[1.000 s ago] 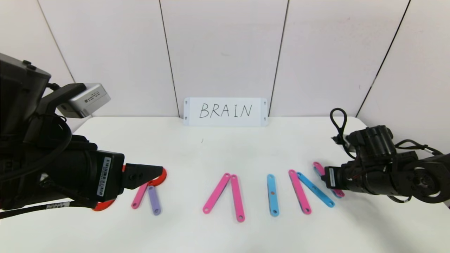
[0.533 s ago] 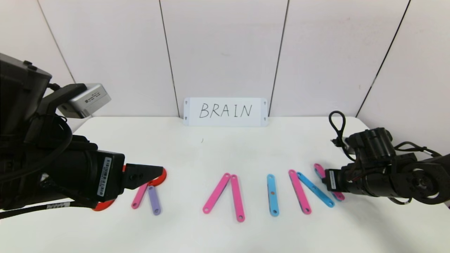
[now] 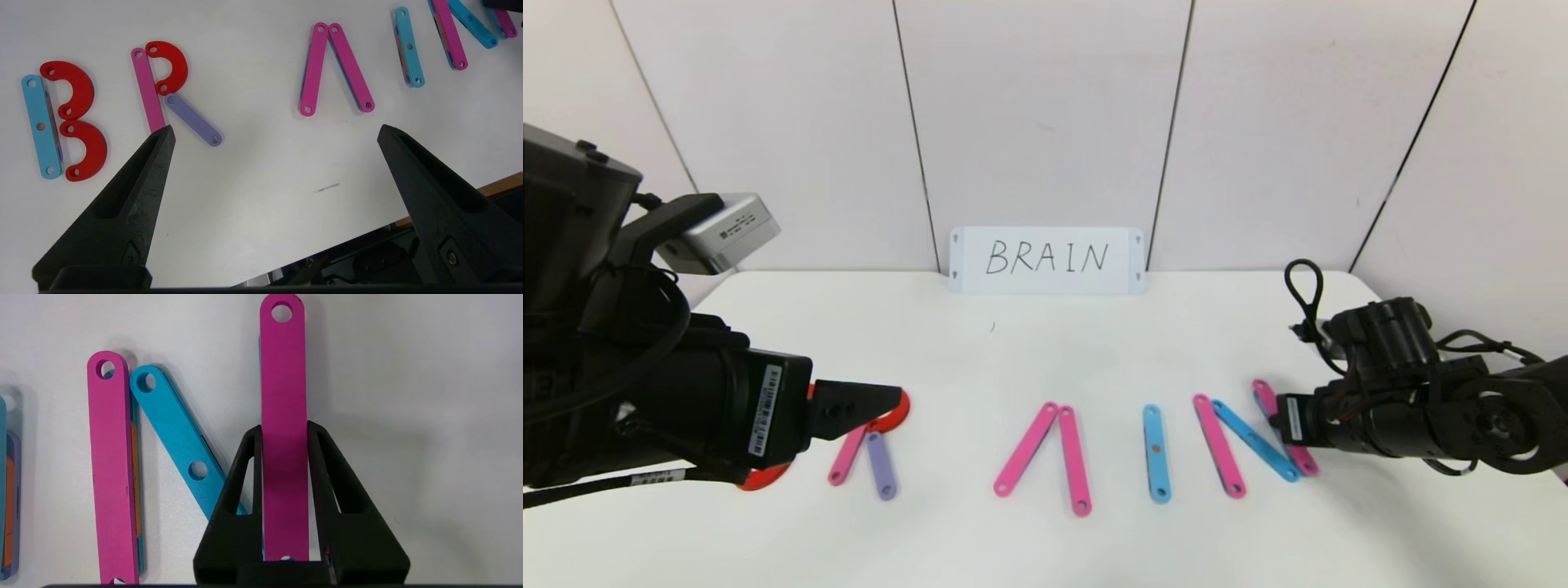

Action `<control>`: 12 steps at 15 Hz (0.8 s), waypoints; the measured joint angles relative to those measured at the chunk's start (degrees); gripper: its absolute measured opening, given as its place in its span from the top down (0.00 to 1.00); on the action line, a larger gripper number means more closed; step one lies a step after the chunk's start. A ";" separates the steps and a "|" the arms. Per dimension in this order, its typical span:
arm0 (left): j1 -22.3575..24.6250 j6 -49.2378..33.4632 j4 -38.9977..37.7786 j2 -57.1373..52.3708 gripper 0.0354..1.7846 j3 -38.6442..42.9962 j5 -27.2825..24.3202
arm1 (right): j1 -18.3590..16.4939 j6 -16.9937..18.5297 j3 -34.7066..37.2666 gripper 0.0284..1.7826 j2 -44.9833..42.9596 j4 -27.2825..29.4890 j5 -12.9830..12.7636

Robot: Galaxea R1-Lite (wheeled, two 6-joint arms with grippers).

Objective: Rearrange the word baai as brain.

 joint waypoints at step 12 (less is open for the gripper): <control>0.02 0.02 0.00 -0.06 0.03 0.04 -0.02 | -1.58 -2.76 -4.24 0.02 -6.21 0.82 -1.24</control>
